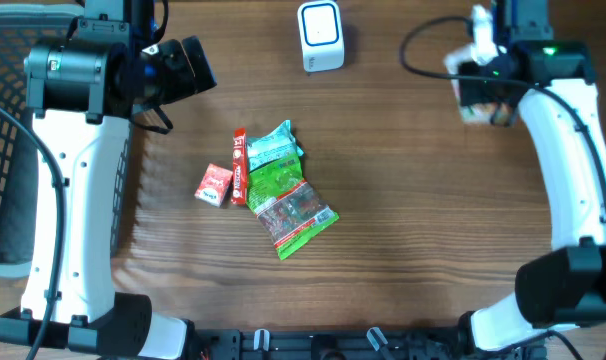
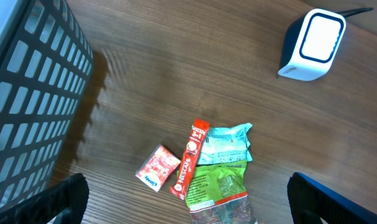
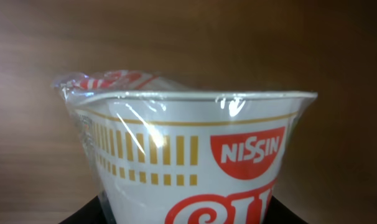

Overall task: Scan the item barcode
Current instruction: 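Carry the cup noodles right and set it down on the table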

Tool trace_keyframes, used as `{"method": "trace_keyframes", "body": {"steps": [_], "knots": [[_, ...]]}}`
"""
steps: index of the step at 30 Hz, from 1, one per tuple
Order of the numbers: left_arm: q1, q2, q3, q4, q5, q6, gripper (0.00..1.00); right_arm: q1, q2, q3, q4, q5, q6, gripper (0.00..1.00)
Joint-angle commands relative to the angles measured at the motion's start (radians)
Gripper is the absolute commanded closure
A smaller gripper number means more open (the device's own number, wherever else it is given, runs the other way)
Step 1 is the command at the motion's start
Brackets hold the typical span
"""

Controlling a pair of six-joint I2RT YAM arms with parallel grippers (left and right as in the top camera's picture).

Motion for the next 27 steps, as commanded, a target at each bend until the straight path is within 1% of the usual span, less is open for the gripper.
{"method": "trace_keyframes", "body": {"steps": [1, 5, 6, 7, 8, 9, 11, 14, 17, 18, 20, 21, 22, 23, 25, 27], "knots": [[0.005, 0.001, 0.003, 0.000, 0.005, 0.020, 0.00, -0.090, 0.051, -0.176, 0.062, -0.047, 0.036, 0.54], [0.005, 0.001, 0.003, 0.000, 0.005, 0.020, 0.00, -0.188, 0.062, -0.408, 0.306, -0.042, 0.066, 0.53], [0.005, 0.001, 0.003, 0.000, 0.005, 0.020, 0.00, -0.201, 0.062, -0.428, 0.325, -0.042, 0.066, 0.52], [0.005, 0.001, 0.003, 0.000, 0.005, 0.020, 0.00, -0.212, 0.062, -0.441, 0.336, -0.042, 0.066, 0.39], [0.005, 0.001, 0.003, 0.000, 0.005, 0.020, 0.00, -0.219, 0.062, -0.441, 0.335, -0.042, 0.065, 0.18], [0.005, 0.001, 0.003, 0.000, 0.005, 0.020, 0.00, -0.224, 0.061, -0.439, 0.335, -0.042, 0.065, 0.00], [0.005, 0.001, 0.003, 0.000, 0.005, 0.020, 0.00, -0.225, 0.058, -0.409, 0.303, -0.042, 0.055, 0.00], [0.005, 0.001, 0.003, 0.000, 0.005, 0.020, 0.00, -0.223, 0.050, -0.313, 0.212, -0.042, 0.055, 0.00], [0.005, 0.001, 0.003, 0.000, 0.005, 0.020, 0.00, -0.212, 0.037, -0.156, 0.067, -0.043, 0.055, 0.00], [0.005, 0.001, 0.003, 0.000, 0.005, 0.020, 0.00, -0.200, 0.029, -0.078, -0.007, -0.079, 0.055, 0.00], [0.005, 0.001, 0.003, 0.000, 0.005, 0.020, 0.00, -0.182, 0.017, 0.027, -0.094, -0.268, 0.055, 0.00], [0.005, 0.001, 0.003, 0.000, 0.005, 0.020, 0.00, -0.166, 0.006, 0.063, -0.123, -0.451, 0.040, 0.00], [0.005, 0.001, 0.003, 0.000, 0.005, 0.020, 0.00, -0.143, -0.008, 0.068, -0.139, -0.604, -0.004, 0.00], [0.005, 0.001, 0.003, 0.000, 0.005, 0.020, 0.00, -0.125, -0.012, 0.068, -0.153, -0.679, -0.035, 0.01], [0.005, 0.001, 0.003, 0.000, 0.005, 0.020, 0.00, -0.077, -0.011, 0.064, -0.189, -0.745, -0.082, 0.00], [0.005, 0.001, 0.003, 0.000, 0.005, 0.020, 0.00, 0.011, -0.011, 0.030, -0.196, -0.745, -0.109, 0.00]]}}
